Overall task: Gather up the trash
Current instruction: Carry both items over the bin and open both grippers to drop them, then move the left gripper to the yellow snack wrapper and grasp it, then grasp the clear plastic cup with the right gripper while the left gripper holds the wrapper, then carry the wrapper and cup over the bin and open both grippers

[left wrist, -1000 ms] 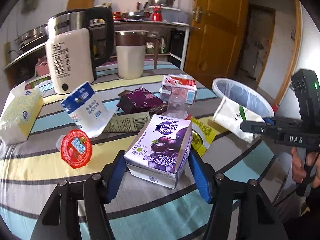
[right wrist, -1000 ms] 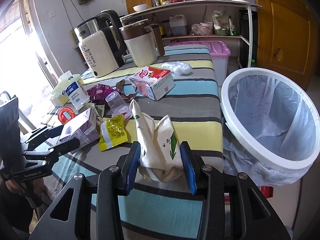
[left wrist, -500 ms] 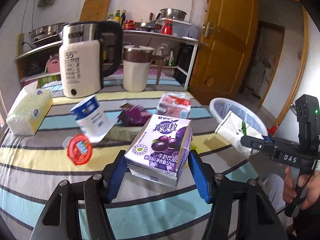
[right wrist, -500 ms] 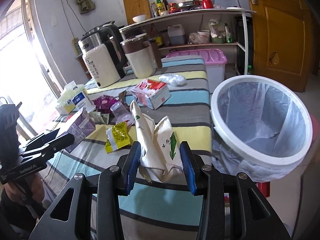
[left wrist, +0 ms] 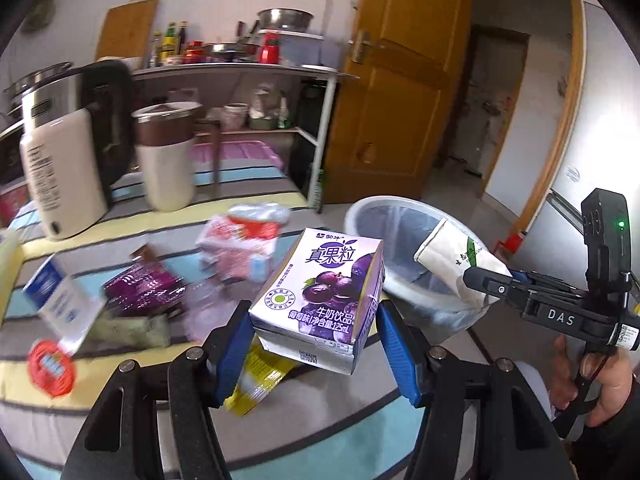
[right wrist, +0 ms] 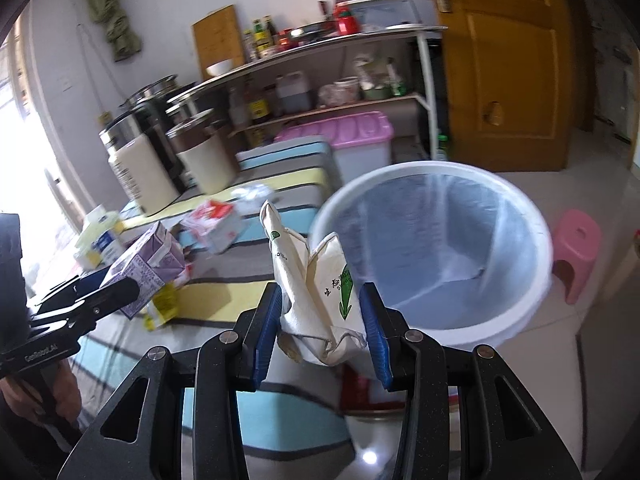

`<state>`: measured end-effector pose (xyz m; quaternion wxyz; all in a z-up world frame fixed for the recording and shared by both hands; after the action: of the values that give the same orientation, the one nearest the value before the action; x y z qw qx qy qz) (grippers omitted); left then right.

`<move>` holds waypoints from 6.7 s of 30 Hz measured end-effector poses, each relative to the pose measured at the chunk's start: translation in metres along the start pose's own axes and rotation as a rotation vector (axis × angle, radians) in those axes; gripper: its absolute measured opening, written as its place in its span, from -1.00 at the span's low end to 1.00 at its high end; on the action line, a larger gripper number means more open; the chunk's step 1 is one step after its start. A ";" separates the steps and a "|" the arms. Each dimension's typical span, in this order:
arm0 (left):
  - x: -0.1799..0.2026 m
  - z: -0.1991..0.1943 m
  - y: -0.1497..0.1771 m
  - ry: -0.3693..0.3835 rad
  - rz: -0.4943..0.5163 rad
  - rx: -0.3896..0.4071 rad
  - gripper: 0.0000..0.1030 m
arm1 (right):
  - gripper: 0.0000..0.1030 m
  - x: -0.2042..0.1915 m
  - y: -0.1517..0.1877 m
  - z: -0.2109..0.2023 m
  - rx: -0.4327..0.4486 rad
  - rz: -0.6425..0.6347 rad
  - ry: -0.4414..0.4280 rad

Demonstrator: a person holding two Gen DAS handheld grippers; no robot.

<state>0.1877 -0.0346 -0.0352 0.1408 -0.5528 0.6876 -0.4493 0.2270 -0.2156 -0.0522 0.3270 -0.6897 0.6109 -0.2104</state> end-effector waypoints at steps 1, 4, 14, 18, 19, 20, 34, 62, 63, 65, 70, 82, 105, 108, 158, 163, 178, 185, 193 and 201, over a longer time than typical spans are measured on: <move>0.005 0.008 -0.003 0.008 0.008 -0.005 0.21 | -0.19 0.006 -0.001 0.001 0.002 0.006 0.010; 0.018 0.028 -0.012 0.040 0.022 -0.019 0.21 | -0.19 0.024 -0.004 0.006 0.001 0.020 0.045; 0.055 0.095 -0.032 0.111 0.074 -0.074 0.21 | -0.19 0.061 -0.008 0.023 -0.020 0.040 0.121; 0.063 0.118 -0.034 0.131 0.087 -0.101 0.21 | -0.19 0.071 -0.009 0.030 -0.033 0.047 0.141; 0.064 0.122 -0.034 0.135 0.087 -0.109 0.21 | -0.18 0.073 -0.009 0.030 -0.035 0.049 0.144; 0.065 0.127 -0.033 0.143 0.089 -0.117 0.22 | -0.18 0.075 -0.008 0.031 -0.037 0.051 0.147; 0.068 0.139 -0.029 0.186 0.076 -0.146 0.22 | 0.01 0.082 -0.007 0.035 -0.046 0.066 0.157; 0.022 0.005 0.008 0.012 0.004 0.014 0.22 | 0.01 -0.010 0.020 -0.023 0.017 -0.022 -0.025; 0.018 0.000 0.010 0.003 0.002 0.019 0.22 | 0.02 -0.016 0.021 -0.022 0.013 -0.029 -0.036; 0.011 -0.009 0.014 -0.018 -0.001 0.025 0.22 | 0.02 -0.025 0.022 -0.022 0.008 -0.041 -0.057; -0.006 -0.028 0.021 -0.062 -0.020 0.041 0.22 | 0.02 -0.042 0.026 -0.021 -0.013 -0.066 -0.092; -0.048 -0.031 0.040 -0.124 -0.128 0.012 0.22 | 0.02 -0.069 0.036 -0.011 -0.053 -0.129 -0.122; -0.064 0.003 0.049 -0.180 -0.241 -0.072 -0.22 | 0.01 -0.071 0.030 0.004 -0.064 -0.127 -0.117; -0.066 -0.008 0.053 -0.180 -0.239 -0.064 -0.22 | 0.01 -0.080 0.031 0.004 -0.067 -0.143 -0.128; -0.101 -0.063 0.052 -0.209 -0.253 0.038 -0.22 | -0.38 -0.184 0.006 0.036 -0.054 -0.308 -0.231; -0.079 -0.052 0.045 -0.181 -0.215 0.025 -0.22 | -0.37 -0.156 0.008 0.022 -0.045 -0.262 -0.214; 0.004 0.009 0.003 -0.032 -0.045 -0.007 -0.22 | -0.37 -0.045 -0.010 -0.006 0.029 -0.101 -0.066; 0.036 0.044 -0.014 0.040 0.011 -0.028 -0.22 | -0.37 0.009 -0.016 -0.007 0.039 -0.028 0.005; 0.061 0.084 -0.026 0.106 0.047 -0.060 -0.21 | -0.37 0.046 -0.015 0.002 0.027 0.025 0.059; 0.071 0.125 -0.030 0.148 0.055 -0.112 -0.21 | -0.37 0.067 -0.014 0.018 0.003 0.045 0.093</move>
<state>0.2679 -0.1548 -0.0599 0.0707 -0.5060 0.7350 -0.4458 0.2603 -0.2776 -0.0626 0.3039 -0.6650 0.6403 -0.2356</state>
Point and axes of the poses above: each gripper's, at about its wrist camera, not at the fingertips, and z roughly the way its jaws point, x to its right, y to its underside, the point moved 7 cm from there along z, roughly the way its jaws point, and after that the axes turned 13 degrees about y, right-handed, at the moved point
